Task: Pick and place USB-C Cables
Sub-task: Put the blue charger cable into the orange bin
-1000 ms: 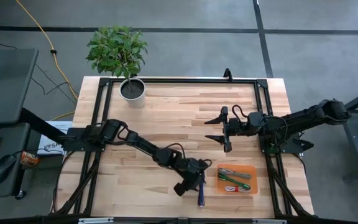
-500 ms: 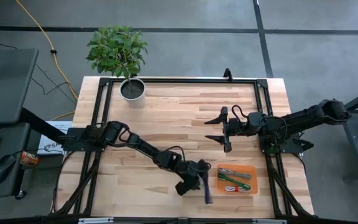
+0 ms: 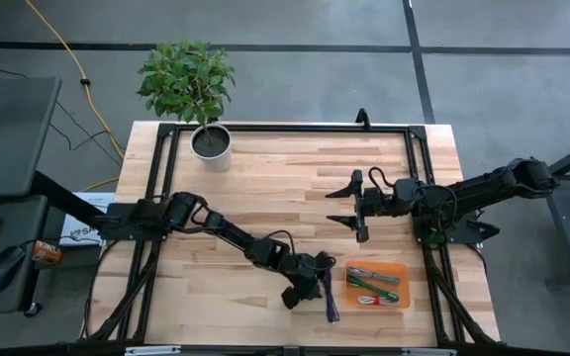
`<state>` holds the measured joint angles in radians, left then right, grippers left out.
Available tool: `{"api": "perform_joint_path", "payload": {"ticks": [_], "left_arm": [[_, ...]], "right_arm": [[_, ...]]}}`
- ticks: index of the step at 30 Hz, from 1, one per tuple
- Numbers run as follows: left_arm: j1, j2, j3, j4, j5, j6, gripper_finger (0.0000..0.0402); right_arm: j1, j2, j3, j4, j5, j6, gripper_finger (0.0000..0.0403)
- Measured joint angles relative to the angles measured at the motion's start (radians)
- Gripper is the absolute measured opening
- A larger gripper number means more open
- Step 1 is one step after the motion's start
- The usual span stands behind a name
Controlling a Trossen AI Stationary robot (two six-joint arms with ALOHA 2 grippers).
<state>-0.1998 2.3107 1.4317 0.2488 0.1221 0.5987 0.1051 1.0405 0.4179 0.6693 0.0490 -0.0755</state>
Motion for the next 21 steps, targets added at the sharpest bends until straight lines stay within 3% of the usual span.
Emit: {"api": "perform_joint_path", "payload": {"ticks": [9, 14, 21], "left_arm": [[0.038, 0.001, -0.001, 0.038, -0.088, -0.039, 0.0075], [0.049, 0.001, -0.001, 0.04, -0.085, -0.062, 0.0008], [0.043, 0.001, -0.001, 0.049, -0.081, -0.064, 0.002]], "right_arm": [[0.0, 0.0, 0.0, 0.0, 0.0, 0.015, 0.0249], [0.0, 0.0, 0.0, 0.0, 0.0, 0.016, 0.0249], [0.0, 0.0, 0.0, 0.0, 0.0, 0.016, 0.0249]]}}
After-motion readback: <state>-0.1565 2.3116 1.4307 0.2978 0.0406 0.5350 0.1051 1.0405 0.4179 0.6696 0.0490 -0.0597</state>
